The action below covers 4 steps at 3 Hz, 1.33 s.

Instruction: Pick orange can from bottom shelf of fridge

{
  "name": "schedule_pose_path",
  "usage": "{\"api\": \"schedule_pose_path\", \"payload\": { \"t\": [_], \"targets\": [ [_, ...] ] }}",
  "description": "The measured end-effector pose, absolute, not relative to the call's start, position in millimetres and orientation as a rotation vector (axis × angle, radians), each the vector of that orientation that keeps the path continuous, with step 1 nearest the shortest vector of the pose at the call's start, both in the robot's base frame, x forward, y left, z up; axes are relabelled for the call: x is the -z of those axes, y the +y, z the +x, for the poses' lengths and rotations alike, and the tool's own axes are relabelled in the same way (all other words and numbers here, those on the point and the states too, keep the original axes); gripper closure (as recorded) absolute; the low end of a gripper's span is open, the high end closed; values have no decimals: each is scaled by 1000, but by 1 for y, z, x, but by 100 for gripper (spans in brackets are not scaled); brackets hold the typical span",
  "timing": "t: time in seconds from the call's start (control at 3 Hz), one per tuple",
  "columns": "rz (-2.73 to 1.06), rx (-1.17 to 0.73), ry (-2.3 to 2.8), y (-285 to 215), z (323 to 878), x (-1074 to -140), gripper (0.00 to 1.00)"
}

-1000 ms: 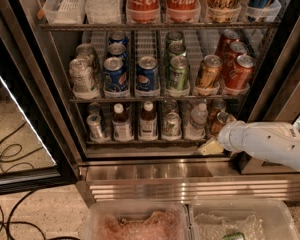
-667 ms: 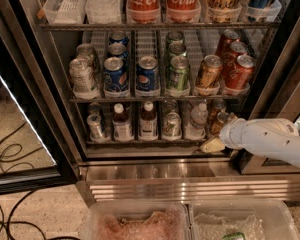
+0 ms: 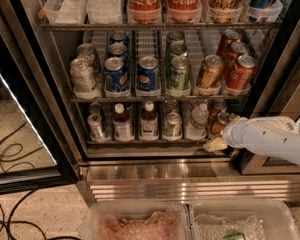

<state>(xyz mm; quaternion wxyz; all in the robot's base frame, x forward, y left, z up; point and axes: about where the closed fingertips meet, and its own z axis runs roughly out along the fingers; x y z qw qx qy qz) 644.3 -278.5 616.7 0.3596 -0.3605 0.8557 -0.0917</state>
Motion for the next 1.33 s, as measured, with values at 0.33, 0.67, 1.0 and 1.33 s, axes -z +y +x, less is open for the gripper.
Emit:
{"api": "schedule_pose_path", "payload": {
  "t": [0.33,0.67,1.0,1.33],
  "targets": [
    [-930,236,2206,-278,644,-617,0],
    [-929,237,2206,-276,645,-617,0],
    [-925,245,2205,-276,647,-618,0],
    [-912,257,2199,-273,656,-618,0]
  ]
}}
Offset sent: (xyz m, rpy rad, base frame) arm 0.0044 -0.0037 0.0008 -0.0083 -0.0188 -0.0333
